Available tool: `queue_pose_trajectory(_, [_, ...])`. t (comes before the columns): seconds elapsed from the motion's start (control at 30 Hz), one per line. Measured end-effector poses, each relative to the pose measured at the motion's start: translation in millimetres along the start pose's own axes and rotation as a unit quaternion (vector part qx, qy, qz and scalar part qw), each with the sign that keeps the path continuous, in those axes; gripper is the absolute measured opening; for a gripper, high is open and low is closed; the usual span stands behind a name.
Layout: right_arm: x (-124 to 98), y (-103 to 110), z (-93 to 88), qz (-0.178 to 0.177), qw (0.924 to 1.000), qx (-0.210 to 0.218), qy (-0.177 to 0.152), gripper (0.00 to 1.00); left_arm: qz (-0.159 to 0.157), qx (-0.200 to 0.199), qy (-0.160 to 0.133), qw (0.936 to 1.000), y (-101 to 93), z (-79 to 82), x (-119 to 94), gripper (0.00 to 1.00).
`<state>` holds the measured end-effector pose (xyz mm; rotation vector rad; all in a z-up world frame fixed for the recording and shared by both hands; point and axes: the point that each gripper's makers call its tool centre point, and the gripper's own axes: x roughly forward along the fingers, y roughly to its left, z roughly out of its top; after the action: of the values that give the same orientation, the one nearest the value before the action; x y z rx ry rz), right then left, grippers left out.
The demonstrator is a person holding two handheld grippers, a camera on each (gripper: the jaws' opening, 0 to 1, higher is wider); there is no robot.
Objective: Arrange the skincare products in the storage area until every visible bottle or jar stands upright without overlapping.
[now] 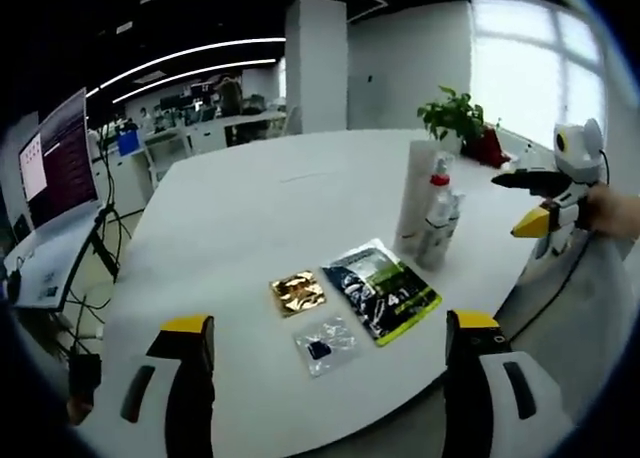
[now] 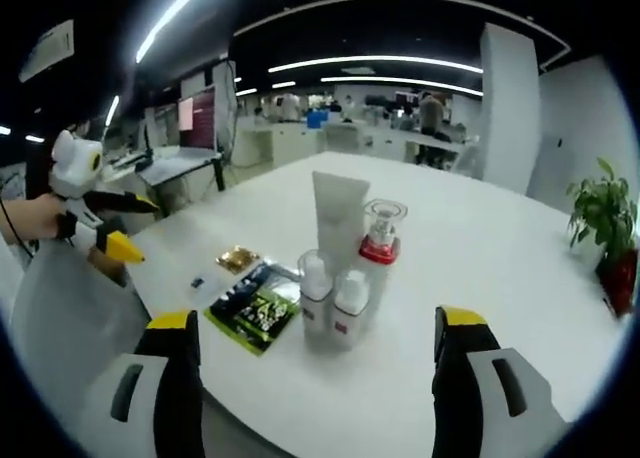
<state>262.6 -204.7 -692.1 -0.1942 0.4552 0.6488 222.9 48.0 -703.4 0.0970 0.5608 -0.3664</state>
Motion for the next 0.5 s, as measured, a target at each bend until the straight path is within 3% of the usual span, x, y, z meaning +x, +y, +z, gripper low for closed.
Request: queue_pose_trajectory(0.5, [-0.3, 1.9, -0.8, 0.001, 0.9999, -0.011, 0.005, 0.95, 0.001, 0.004, 0.01, 0.9999, 3.5, -4.5, 1.4, 0.92])
